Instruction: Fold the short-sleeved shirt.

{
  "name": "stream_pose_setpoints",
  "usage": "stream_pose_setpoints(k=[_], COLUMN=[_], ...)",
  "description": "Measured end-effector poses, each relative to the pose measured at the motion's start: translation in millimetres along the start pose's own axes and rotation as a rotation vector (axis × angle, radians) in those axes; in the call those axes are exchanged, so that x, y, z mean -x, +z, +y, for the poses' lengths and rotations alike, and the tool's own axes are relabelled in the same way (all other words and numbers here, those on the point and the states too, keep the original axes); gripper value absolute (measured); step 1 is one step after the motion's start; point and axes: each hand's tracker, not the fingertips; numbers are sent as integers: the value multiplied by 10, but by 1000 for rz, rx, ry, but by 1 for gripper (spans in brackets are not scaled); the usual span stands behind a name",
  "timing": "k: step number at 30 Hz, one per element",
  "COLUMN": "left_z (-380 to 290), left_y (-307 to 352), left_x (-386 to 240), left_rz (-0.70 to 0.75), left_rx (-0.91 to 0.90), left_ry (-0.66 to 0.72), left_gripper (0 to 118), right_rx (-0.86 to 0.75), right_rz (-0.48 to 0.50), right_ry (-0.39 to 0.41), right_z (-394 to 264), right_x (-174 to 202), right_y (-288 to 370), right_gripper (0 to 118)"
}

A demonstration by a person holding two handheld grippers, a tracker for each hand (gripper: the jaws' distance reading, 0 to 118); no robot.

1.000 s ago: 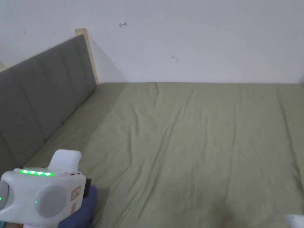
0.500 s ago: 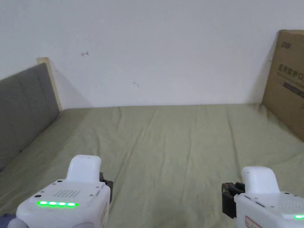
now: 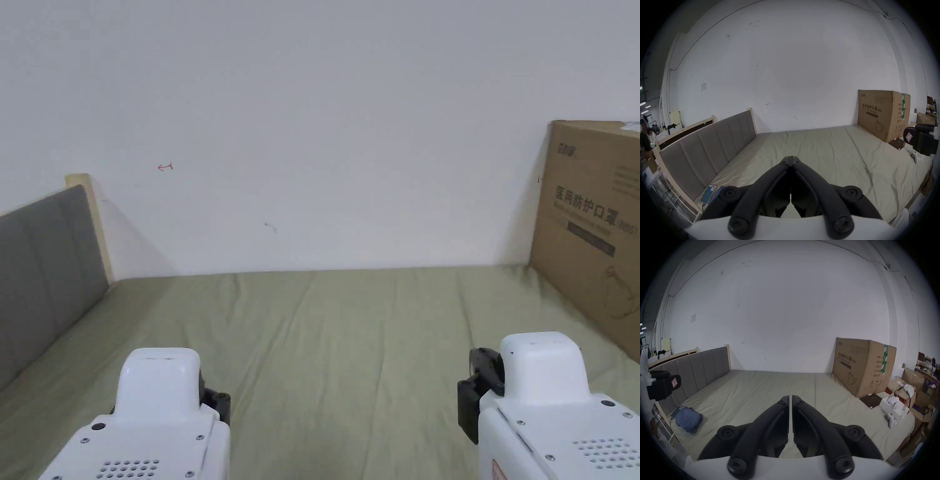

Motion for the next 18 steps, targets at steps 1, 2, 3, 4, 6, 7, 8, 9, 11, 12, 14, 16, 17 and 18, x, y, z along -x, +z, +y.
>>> stream_pose_setpoints(k=[1,2,3,4,6,7,8,9,11,12,14,16,17,18], left_z=[19,37,53,66,75,80,84,96,106,111,104,96,92,85], left_y=[5,12,17,20,23,25,27,22,0,-13,-15,-25,-28,-26], left_x=[-5,-3,0,-1,-3,-7,-4,-1,14,13,9,-4,-5,-6], left_rz=[7,6,9,9,6,11,12,14,2,5,5,11,6,-3], left_rx=[-1,-18,-23,-25,-41,-44,-50,-51,-46,-39,-40,-39,-39,-34], left_ry=[-2,7,14,12,5,-2,2,14,41,46,40,16,16,18], left_gripper=[0,0,0,0,0,0,0,0,0,1,24,62,78,93], right_rx=[-5,-5,-12,-18,-35,-40,-41,-42,-37,-36,-31,-28,-26,-23], right_rz=[0,3,14,18,14,8,4,8,19,20,10,6,7,10], right_ry=[-1,-3,-5,-7,4,14,21,20,6,5,16,24,25,21], right_z=[22,53,80,96,119,129,135,140,139,137,128,126,123,121], right_x=[8,17,15,26,65,78,94,95,88,91,106,96,96,93], right_y=[-1,-7,-14,-14,-13,-16,-18,-17,-22,-25,-32,-36,-38,-42], right_gripper=[4,4,4,4,4,4,4,4,4,4,12,52,72,90])
